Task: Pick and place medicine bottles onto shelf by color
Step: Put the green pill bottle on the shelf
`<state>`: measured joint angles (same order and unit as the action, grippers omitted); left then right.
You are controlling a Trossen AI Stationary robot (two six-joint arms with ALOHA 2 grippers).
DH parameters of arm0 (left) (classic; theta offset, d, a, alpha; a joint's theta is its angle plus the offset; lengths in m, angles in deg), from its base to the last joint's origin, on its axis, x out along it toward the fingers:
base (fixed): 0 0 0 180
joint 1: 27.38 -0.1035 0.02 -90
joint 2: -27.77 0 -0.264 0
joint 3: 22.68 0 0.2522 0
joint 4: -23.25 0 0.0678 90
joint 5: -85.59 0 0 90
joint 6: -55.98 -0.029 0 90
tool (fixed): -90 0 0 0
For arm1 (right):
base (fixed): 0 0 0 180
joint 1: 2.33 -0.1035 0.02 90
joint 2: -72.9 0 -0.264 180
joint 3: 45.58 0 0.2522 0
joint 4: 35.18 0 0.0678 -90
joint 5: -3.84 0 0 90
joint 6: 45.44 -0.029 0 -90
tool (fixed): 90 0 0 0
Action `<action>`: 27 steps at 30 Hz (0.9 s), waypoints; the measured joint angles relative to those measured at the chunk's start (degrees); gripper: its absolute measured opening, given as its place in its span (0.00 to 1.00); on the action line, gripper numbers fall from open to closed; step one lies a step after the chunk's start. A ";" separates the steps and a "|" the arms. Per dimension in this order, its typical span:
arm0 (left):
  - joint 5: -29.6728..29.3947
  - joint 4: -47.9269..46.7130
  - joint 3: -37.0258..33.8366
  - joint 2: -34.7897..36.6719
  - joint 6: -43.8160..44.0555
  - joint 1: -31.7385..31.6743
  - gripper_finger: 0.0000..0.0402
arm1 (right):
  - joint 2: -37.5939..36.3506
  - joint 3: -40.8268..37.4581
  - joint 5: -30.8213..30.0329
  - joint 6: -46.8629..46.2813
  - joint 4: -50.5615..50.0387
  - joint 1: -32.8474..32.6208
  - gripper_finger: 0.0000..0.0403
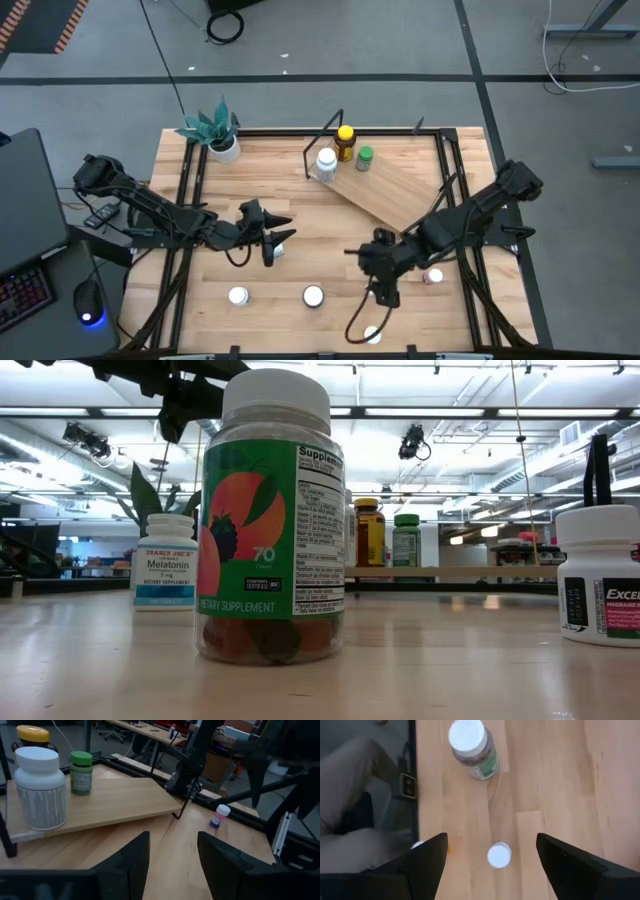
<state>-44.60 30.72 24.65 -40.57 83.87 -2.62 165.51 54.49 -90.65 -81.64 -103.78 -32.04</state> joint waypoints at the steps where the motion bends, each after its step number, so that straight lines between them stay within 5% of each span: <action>1: -0.63 -0.21 0.01 0.00 0.00 0.32 0.43 | 0.92 -0.01 0.59 0.73 0.35 0.08 0.77; 10: -3.32 -0.15 0.02 0.00 0.18 1.83 0.43 | 4.48 2.65 0.14 10.26 4.79 1.79 0.77; 16: -3.54 -1.38 0.02 0.02 1.91 1.89 0.43 | 7.79 11.36 -3.12 18.17 5.67 2.19 0.77; 27: -4.39 -1.87 0.02 0.02 1.64 1.74 0.43 | 20.13 26.54 -0.16 24.05 -2.39 2.23 0.77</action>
<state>-48.99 28.86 24.67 -40.55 85.52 -0.88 185.64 81.03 -90.81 -57.59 -106.17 -29.81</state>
